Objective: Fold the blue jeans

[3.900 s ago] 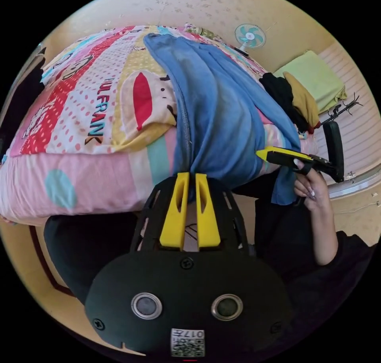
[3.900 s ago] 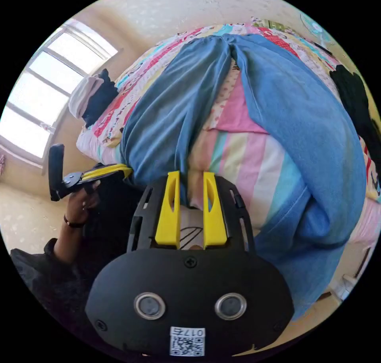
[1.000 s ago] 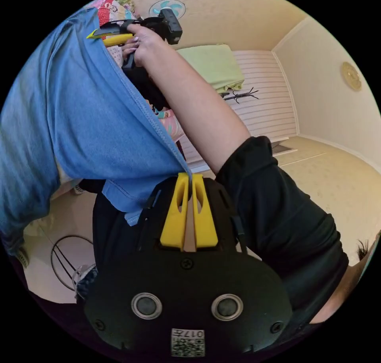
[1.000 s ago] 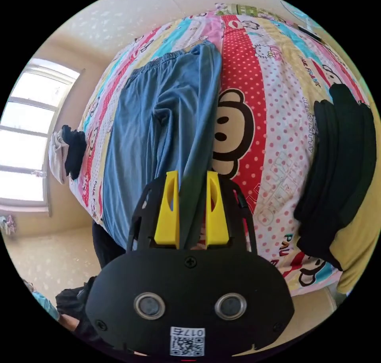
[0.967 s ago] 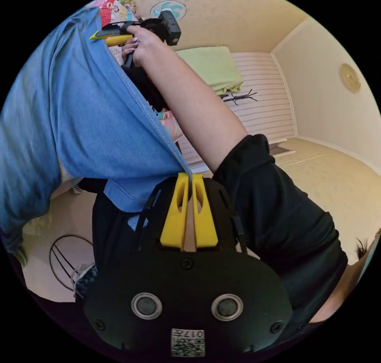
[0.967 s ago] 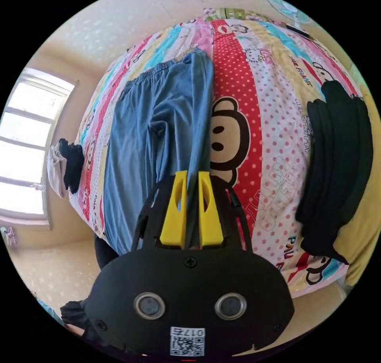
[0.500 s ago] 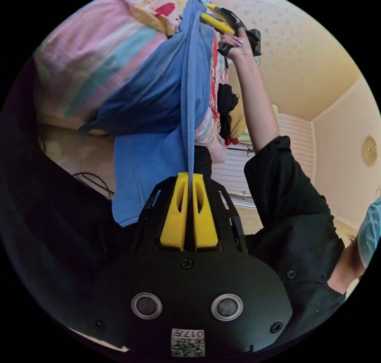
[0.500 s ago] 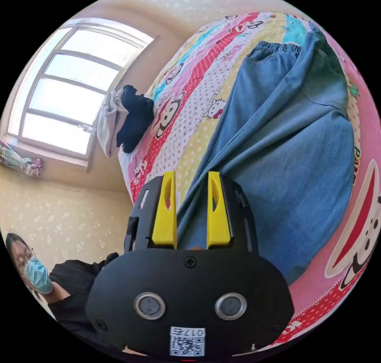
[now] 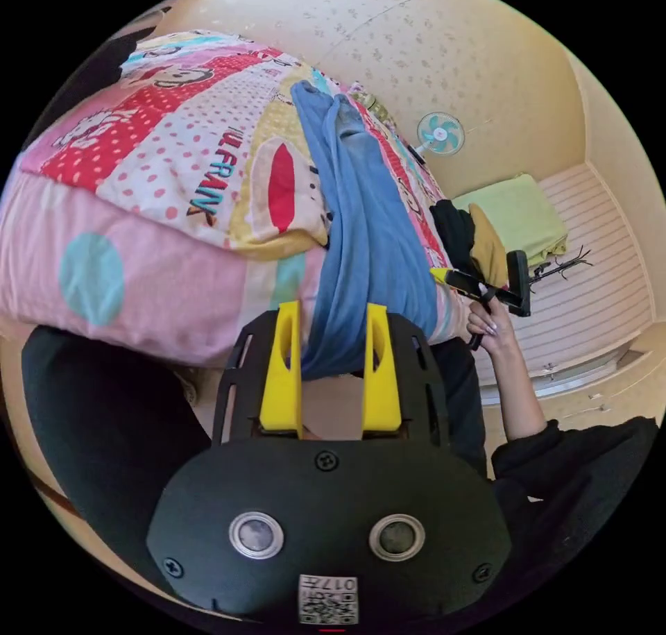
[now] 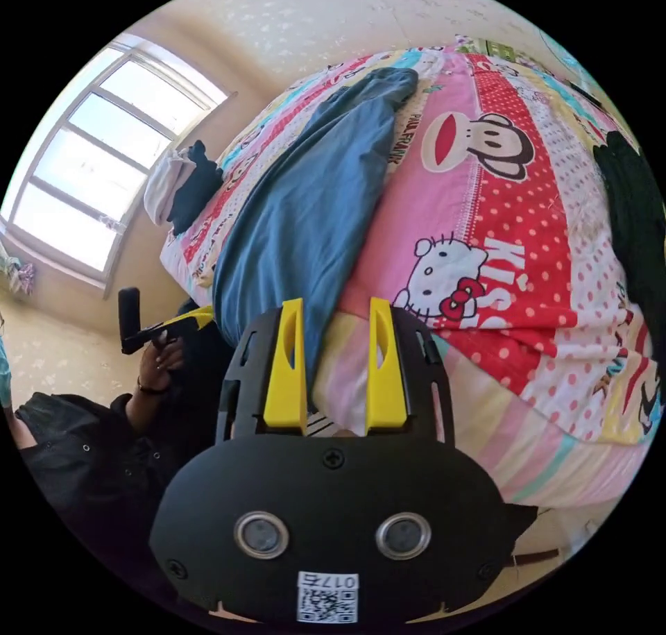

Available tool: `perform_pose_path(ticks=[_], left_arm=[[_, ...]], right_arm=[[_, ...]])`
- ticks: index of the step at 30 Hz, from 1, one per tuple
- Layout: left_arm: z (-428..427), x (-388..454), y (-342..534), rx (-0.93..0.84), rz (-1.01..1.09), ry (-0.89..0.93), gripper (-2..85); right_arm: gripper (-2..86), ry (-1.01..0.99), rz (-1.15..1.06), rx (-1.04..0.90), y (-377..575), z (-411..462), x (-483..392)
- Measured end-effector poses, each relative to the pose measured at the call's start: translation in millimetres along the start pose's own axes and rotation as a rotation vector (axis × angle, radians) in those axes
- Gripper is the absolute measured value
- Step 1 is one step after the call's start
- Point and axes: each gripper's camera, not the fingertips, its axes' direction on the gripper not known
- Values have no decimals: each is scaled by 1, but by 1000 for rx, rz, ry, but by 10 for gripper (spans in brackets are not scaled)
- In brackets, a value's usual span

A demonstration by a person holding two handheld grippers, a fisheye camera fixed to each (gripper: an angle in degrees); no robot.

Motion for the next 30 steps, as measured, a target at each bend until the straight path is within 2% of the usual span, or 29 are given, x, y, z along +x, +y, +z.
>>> perform_pose_path(ticks=[1, 2, 4, 5, 7, 9, 11, 14, 16, 19, 23, 25, 27, 28, 29, 30], left_arm=[[5, 14, -2, 2, 8, -101, 114], [8, 31, -2, -23, 59, -168, 97], [10, 57, 5, -94, 218, -214, 63], [7, 71, 12, -154, 311, -167, 31], [-5, 79, 23, -232, 363, -151, 23], [-12, 81, 35, -366, 410, -147, 20], [-13, 64, 45, -522, 329, -2, 20], [-13, 45, 54, -701, 316, 66, 38], [-35, 38, 45, -617, 316, 52, 39], [-78, 33, 9, -262, 267, 151, 59], [-80, 50, -24, 203, 336, 273, 83], [-50, 58, -28, 243, 431, 237, 86], [5, 61, -30, 86, 513, 151, 79], [34, 54, -21, 63, 528, 114, 67], [25, 46, -11, 149, 527, 156, 57], [21, 45, -9, 162, 517, 162, 52]], right_arm=[[118, 0, -12, -19, 3, 2, -6], [70, 10, -51, -119, 3, 11, -19], [40, 39, -80, -159, 7, 8, -37], [36, 26, -94, -150, 10, -4, -45], [33, -37, -83, -176, 15, -26, -52], [33, -139, -105, -329, 29, -37, -57], [35, -119, -79, -436, 38, -35, -54], [58, -46, -21, -516, 40, -43, -46], [75, -42, 31, -469, 28, -56, -41], [88, -38, 9, -393, -10, -70, -56], [101, 111, -28, -217, -88, -69, -96], [102, 173, -18, -88, -121, -69, -113], [102, 219, -14, 4, -168, -60, -133], [103, 230, -16, 23, -180, -56, -137], [104, 255, -25, 56, -206, -47, -146], [107, 280, -19, 67, -232, -35, -154]])
